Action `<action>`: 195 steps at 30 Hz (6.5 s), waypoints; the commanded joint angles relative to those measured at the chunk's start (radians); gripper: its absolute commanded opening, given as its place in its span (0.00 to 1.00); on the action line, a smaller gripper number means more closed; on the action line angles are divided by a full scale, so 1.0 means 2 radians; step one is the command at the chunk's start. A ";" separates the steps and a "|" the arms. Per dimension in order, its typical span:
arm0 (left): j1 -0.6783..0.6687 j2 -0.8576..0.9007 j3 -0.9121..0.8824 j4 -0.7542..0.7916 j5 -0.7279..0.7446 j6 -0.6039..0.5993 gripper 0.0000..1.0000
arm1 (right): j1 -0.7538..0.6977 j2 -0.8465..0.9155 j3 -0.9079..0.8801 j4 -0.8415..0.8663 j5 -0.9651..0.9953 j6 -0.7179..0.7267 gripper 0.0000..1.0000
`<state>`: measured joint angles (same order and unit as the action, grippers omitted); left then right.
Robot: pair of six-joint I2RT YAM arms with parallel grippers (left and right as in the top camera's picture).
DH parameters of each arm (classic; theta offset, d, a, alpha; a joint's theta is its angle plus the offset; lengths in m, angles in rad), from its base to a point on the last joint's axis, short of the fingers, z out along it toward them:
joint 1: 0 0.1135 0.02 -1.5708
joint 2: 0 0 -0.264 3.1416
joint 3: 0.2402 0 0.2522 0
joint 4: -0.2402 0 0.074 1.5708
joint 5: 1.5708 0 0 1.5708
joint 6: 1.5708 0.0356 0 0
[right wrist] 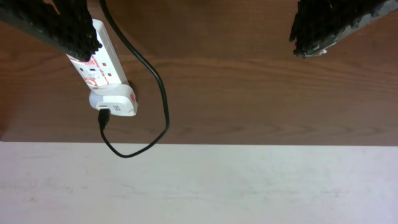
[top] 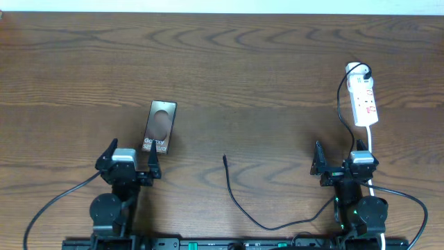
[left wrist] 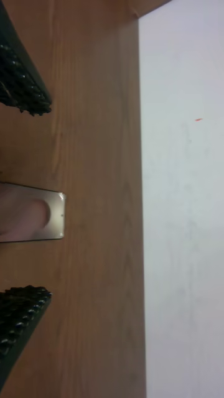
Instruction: Plug charger to phone and switch on socket
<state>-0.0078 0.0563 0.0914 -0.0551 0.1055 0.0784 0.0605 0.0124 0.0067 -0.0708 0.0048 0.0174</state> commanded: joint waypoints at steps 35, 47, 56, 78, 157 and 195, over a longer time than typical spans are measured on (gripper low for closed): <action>-0.001 0.756 0.597 -0.414 0.022 -0.031 0.56 | 0.003 -0.003 -0.001 -0.002 0.008 -0.006 0.99; -0.001 0.757 0.592 -0.419 0.022 -0.031 0.98 | 0.003 -0.003 -0.001 -0.002 0.008 -0.006 0.99; -0.004 0.771 0.581 -0.419 0.022 -0.030 0.98 | 0.003 -0.003 -0.001 -0.002 0.008 -0.006 0.99; -0.024 0.904 0.581 -0.385 0.019 -0.026 0.98 | 0.003 -0.003 -0.001 -0.002 0.008 -0.006 0.99; -0.025 0.907 0.516 -0.288 0.005 0.008 0.98 | 0.003 -0.003 -0.001 -0.002 0.008 -0.006 0.99; -0.025 0.929 0.513 -0.282 -0.010 0.008 0.98 | 0.003 -0.003 -0.001 -0.002 0.008 -0.006 0.99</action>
<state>-0.0570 1.8835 1.1324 -0.6182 0.0902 0.0826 0.0605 0.0120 0.0067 -0.0708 0.0154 0.0170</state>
